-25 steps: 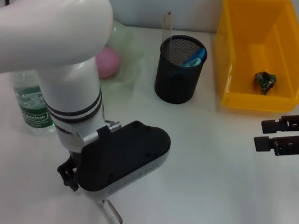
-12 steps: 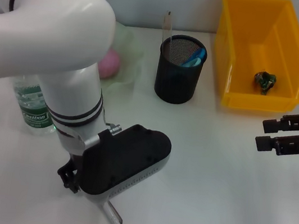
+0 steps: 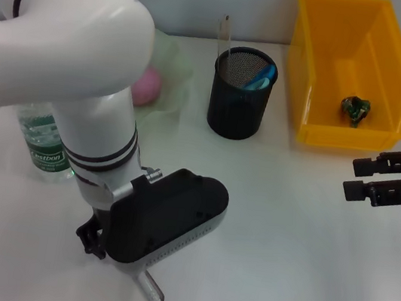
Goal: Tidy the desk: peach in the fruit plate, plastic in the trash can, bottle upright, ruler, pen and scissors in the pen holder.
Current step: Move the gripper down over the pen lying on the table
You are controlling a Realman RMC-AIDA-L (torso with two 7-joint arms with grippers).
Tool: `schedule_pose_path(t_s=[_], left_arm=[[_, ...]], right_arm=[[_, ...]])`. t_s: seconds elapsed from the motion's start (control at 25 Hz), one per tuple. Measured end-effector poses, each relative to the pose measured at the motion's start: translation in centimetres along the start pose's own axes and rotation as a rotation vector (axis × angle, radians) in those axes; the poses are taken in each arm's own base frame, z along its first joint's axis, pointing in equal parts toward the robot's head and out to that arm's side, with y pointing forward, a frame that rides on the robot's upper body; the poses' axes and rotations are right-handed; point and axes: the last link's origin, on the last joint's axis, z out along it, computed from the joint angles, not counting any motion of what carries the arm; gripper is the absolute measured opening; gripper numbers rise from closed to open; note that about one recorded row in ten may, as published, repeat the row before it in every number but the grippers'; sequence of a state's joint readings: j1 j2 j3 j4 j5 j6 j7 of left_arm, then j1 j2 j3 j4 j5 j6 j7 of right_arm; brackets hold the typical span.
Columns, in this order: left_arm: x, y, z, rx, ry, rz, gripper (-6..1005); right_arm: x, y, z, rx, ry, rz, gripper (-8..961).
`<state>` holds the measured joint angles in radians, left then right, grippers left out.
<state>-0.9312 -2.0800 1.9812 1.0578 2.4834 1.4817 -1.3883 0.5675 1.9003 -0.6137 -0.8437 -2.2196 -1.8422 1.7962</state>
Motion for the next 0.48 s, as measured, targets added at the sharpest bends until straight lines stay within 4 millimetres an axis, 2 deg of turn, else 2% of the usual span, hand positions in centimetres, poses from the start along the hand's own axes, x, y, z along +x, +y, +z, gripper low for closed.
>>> schedule_pose_path(t_s=[0.48], left_arm=[[-0.05, 0.03, 0.19, -0.002, -0.009, 0.011, 332]], right_arm=[[0.20, 0.04, 0.03, -0.001, -0.001, 0.005, 678]])
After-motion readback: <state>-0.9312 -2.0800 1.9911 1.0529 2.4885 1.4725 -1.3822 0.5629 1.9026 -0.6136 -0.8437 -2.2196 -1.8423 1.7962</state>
